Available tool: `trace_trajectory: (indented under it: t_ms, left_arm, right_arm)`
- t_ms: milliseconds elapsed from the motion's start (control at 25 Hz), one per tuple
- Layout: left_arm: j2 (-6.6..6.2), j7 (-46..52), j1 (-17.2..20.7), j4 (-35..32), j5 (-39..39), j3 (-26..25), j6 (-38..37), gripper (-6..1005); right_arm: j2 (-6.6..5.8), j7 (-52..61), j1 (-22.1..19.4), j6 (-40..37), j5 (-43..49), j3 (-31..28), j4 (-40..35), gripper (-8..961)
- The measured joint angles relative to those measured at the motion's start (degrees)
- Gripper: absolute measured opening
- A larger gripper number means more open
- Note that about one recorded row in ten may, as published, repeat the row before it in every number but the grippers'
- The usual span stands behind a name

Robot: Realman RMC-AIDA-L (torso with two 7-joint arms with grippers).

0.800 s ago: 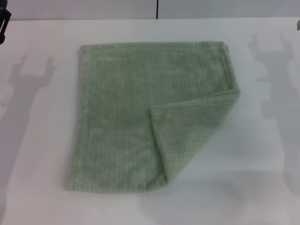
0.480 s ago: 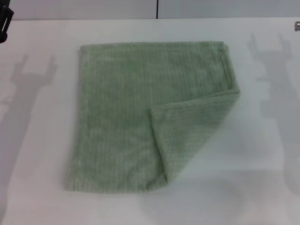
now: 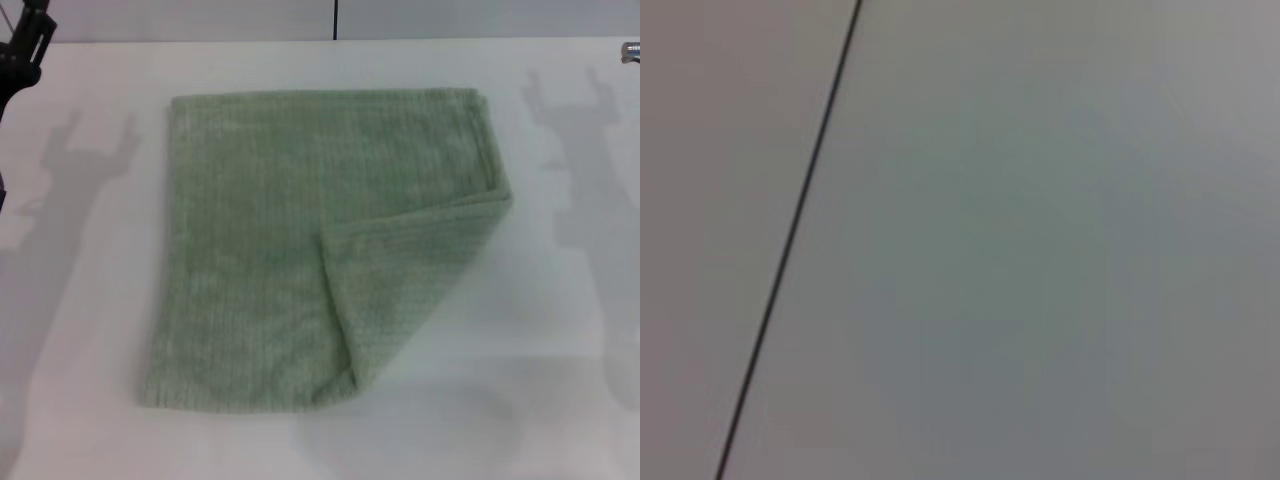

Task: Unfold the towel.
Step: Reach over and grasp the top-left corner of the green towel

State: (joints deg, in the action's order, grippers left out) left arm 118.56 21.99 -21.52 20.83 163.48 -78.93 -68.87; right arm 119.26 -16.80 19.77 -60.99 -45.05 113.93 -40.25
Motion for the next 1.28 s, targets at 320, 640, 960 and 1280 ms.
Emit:
trace_trajectory:
  t_ms: [320,640,960,1280]
  left_arm:
    - [-0.18,0.6,-1.6,0.3,0.0,2.2,5.4,668]
    - [-0.18,0.7,-2.5,0.0,0.0,4.0,6.9,406]
    - [-0.53,1.1,-8.0,0.4,0.1,11.5,21.7,135]
    - [-0.46,1.4,-11.8,0.4,0.1,14.9,31.2,13]
  right_arm:
    - [-0.1,0.0,0.0,0.0,0.1,0.0,0.1,777]
    - [-0.08,0.0,0.3,0.5,0.2,0.0,0.1,776]
    - [-0.08,0.1,0.6,1.6,0.0,0.1,0.2,776]
    - [-0.08,0.1,0.6,2.0,-0.1,0.1,0.3,777]
